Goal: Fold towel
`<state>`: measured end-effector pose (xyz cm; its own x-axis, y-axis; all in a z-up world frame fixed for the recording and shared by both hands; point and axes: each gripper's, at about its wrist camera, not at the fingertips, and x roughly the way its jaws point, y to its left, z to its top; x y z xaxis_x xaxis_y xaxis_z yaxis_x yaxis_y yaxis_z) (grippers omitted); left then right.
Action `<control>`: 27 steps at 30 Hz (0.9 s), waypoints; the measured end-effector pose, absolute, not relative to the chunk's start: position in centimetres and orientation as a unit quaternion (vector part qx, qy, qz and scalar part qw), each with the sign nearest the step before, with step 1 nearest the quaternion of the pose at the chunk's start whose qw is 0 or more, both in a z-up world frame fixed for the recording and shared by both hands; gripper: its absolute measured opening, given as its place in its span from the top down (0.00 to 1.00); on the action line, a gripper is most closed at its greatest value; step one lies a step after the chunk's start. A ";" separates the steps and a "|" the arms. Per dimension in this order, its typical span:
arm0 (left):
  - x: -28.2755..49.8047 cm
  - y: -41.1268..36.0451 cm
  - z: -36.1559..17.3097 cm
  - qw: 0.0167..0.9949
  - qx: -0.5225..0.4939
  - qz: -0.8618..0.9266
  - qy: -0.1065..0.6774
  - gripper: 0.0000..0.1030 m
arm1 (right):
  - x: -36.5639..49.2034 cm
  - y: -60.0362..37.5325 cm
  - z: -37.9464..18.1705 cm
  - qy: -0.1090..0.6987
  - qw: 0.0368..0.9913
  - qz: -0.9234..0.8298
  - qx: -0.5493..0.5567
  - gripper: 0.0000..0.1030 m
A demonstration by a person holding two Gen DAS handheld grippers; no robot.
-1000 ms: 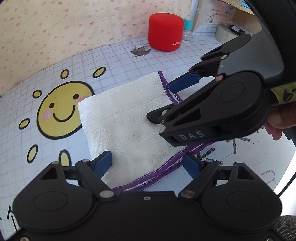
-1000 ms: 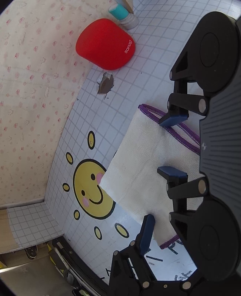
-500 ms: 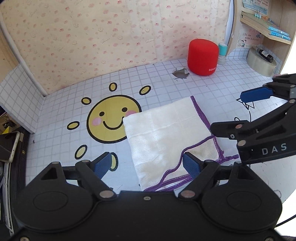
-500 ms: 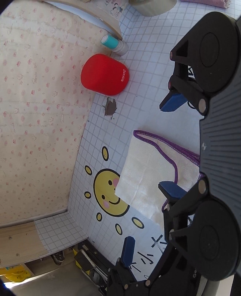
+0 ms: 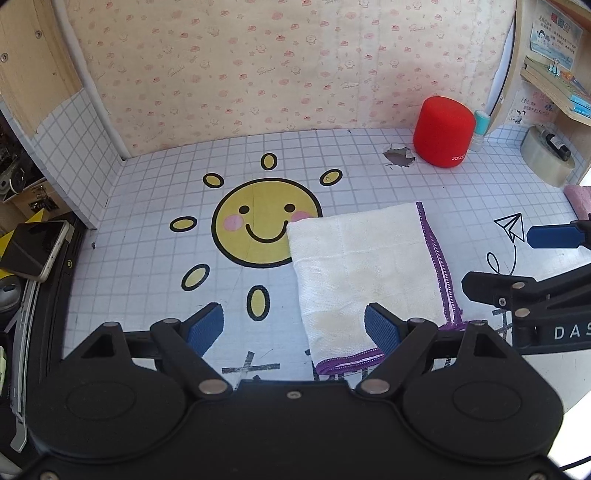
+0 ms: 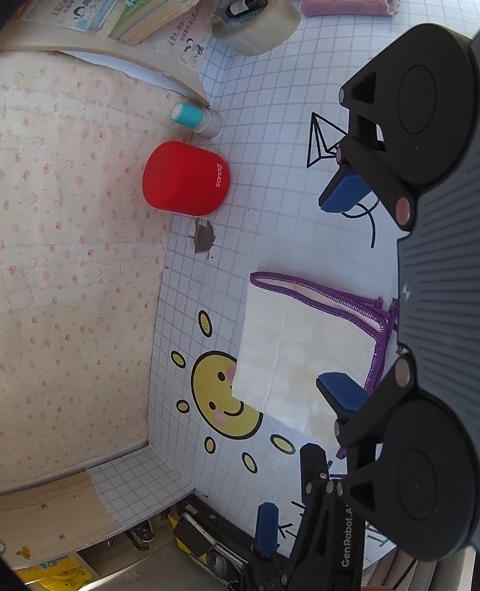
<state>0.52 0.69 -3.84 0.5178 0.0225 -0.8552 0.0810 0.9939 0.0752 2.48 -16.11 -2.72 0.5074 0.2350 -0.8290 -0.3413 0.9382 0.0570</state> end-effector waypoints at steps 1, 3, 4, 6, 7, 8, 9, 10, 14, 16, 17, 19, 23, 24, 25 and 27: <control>0.5 0.7 -3.8 0.869 0.054 -0.014 0.492 0.18 | 2.5 -16.0 -2.8 0.469 0.866 0.162 -0.053 0.09; 0.4 0.8 -3.7 0.868 0.050 -0.012 0.494 0.18 | 2.5 -15.6 -2.9 0.477 0.865 0.152 -0.045 0.09; 0.3 0.8 -3.7 0.868 0.049 -0.010 0.495 0.18 | 2.5 -15.5 -2.9 0.480 0.863 0.151 -0.042 0.09; 0.2 1.0 -3.6 0.868 0.049 -0.005 0.494 0.18 | 2.2 -15.1 -2.8 0.474 0.868 0.143 -0.046 0.09; 0.1 1.0 -3.5 0.869 0.050 -0.003 0.492 0.18 | 2.1 -14.9 -2.7 0.470 0.870 0.136 -0.053 0.09; 0.1 1.1 -3.4 0.870 0.050 -0.002 0.491 0.18 | 2.0 -14.6 -2.7 0.469 0.872 0.129 -0.064 0.08; 0.0 1.1 -3.3 0.871 0.051 0.000 0.489 0.18 | 2.0 -14.5 -2.6 0.470 0.871 0.127 -0.070 0.08; 0.0 1.2 -3.2 0.872 0.054 0.003 0.487 0.18 | 2.0 -14.3 -2.6 0.472 0.869 0.125 -0.077 0.08; 0.1 1.2 -3.1 0.870 0.064 0.014 0.489 0.18 | 1.6 -14.1 -2.4 0.472 0.869 0.108 -0.100 0.07; 0.2 1.2 -3.1 0.870 0.065 0.016 0.489 0.18 | 1.4 -14.4 -2.3 0.476 0.868 0.104 -0.099 0.07; 0.2 1.2 -3.2 0.869 0.069 0.017 0.491 0.18 | 1.5 -14.5 -2.3 0.479 0.867 0.100 -0.098 0.07; 0.3 1.1 -3.4 0.866 0.076 0.019 0.494 0.18 | 1.7 -14.6 -2.2 0.487 0.863 0.090 -0.096 0.07; 0.5 0.9 -3.5 0.863 0.072 0.018 0.500 0.18 | 2.3 -14.4 -1.8 0.494 0.861 0.068 -0.100 0.07; 0.6 0.9 -3.5 0.862 0.068 0.016 0.502 0.18 | 2.5 -14.3 -1.7 0.496 0.861 0.061 -0.101 0.07; 0.7 0.9 -3.5 0.861 0.064 0.016 0.504 0.18 | 2.7 -14.2 -1.6 0.498 0.860 0.054 -0.101 0.07; 0.8 0.9 -3.3 0.860 0.061 0.021 0.506 0.18 | 2.9 -14.0 -1.6 0.503 0.858 0.048 -0.095 0.06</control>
